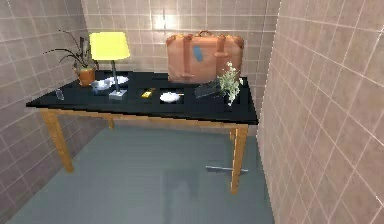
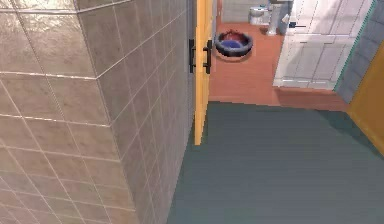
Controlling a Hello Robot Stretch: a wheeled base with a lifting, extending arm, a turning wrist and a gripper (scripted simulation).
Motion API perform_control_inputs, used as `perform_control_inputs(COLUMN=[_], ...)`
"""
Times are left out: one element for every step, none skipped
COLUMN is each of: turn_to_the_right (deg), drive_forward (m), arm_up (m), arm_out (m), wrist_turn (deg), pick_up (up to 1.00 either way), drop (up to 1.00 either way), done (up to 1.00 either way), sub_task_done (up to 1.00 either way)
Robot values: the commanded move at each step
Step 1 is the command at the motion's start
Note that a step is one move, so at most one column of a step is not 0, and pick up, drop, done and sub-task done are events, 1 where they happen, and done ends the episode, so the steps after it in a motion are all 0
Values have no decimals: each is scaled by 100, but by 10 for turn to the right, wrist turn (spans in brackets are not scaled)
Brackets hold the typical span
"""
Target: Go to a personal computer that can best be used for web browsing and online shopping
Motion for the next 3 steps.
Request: perform_control_inputs(turn_to_the_right=[90,0,0], drive_forward=[0,50,0], arm_up=[0,0,0], arm_out=[0,0,0], wrist_turn=[0,0,0], pick_up=[0,0,0], drop=[0,0,0], done=[0,0,100], sub_task_done=[0,0,0])
